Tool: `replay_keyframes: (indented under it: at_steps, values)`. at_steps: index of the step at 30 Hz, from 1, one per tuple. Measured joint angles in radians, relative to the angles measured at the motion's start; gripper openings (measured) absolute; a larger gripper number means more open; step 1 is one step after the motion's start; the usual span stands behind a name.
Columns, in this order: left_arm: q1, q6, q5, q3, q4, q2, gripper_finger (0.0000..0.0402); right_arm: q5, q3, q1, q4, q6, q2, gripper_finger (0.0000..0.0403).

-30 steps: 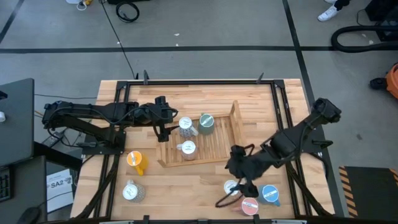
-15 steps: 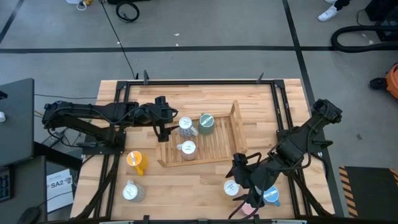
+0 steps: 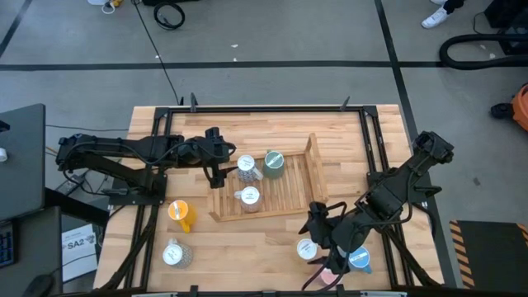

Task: Place coffee mugs
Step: Put the yellow patterned mug on the shelf

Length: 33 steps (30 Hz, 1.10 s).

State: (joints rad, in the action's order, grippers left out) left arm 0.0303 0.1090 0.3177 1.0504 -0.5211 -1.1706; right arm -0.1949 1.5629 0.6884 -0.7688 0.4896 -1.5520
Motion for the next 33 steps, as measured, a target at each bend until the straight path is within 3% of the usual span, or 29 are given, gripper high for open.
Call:
replay_keyframes:
  at_steps: [18,33]
  values:
    - [0.0,-0.021,0.0,0.0,0.0,0.0,0.0302,-0.021,-0.353,0.003,0.192,-0.01,0.0,0.0398]
    - [0.0,-0.021,0.0,0.0,0.0,0.0,0.0302,0.028,-0.505,0.003,0.358,-0.009,0.0,0.0398]
